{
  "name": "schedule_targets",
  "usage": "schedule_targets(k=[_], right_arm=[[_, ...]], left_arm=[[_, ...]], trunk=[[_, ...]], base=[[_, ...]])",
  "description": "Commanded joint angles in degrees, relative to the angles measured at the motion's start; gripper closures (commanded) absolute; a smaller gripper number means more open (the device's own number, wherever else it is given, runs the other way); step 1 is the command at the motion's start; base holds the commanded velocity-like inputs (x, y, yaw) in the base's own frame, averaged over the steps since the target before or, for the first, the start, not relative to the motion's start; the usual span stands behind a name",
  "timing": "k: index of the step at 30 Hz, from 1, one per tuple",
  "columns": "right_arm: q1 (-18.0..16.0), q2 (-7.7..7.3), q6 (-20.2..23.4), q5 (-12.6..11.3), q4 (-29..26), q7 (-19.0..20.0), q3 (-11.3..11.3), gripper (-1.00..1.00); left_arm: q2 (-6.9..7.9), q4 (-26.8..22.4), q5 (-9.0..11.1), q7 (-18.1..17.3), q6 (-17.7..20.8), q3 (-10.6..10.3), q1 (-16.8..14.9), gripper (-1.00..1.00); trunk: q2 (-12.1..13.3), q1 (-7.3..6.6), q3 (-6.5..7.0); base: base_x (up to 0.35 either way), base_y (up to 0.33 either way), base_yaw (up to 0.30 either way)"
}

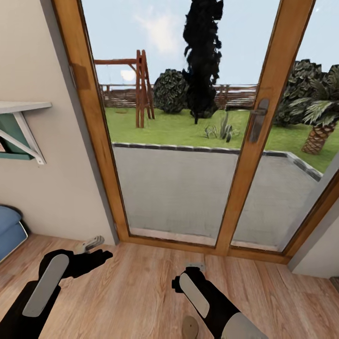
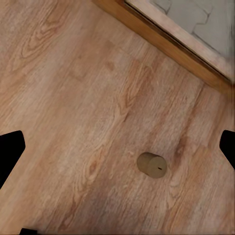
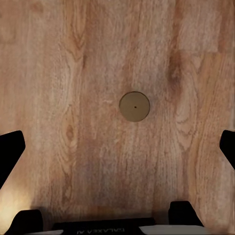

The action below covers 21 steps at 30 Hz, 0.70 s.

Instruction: Place each of the two pumpkins and all three candles from the living room inside a cabinet in the living room (use any cabinet), then make sure every cabinet is closed, and position the cauldron so it is next to a table in the living room.

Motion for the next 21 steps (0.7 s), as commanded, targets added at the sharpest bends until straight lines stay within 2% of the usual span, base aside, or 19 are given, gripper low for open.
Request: schedule_targets(k=[1, 7, 8, 13, 17, 21], right_arm=[[-0.5, 0.01, 0.1, -0.6, 0.9, -0.5, 0.2, -1.00], [-1.3, 0.08, -0.3, -0.8, 2.5, -0.4, 0.1, -1.00], [-1.3, 0.08, -0.3, -0.8, 2.6, -0.4, 0.1, -1.00], [-1.4, 0.08, 0.1, -0.8, 2.9, -0.5, 0.1, -1.00], [-1.5, 0.08, 0.3, -0.9, 4.0, -0.4, 0.1, -1.00], [-1.5, 0.13, 0.5, -0.9, 4.3, -0.4, 0.1, -1.00]], left_arm=[[0.21, -0.3, 1.5, 0.6, 0.1, -0.1, 0.0, -1.00], [2.55, -0.7, 7.7, 0.6, 0.1, -0.3, 0.0, -1.00], [2.77, -0.7, 8.1, 0.6, 0.1, -0.3, 0.0, -1.00], [4.03, -0.7, 13.1, 0.6, 0.1, -0.3, 0.0, -1.00], [4.66, -0.7, 15.1, 0.6, 0.1, -0.3, 0.0, -1.00], [4.77, -0.7, 16.1, 0.6, 0.1, -0.3, 0.0, -1.00]], trunk=[[-0.5, 0.22, -0.24], [-2.9, 1.54, -1.32], [-3.3, 1.76, -1.50], [-5.3, 2.86, -2.40], [-6.9, 3.74, -3.12], [-8.5, 4.62, -3.83]], base=[[0.000, 0.000, 0.000], [0.000, 0.000, 0.000], [0.000, 0.000, 0.000], [0.000, 0.000, 0.000], [0.000, 0.000, 0.000], [0.000, 0.000, 0.000]])
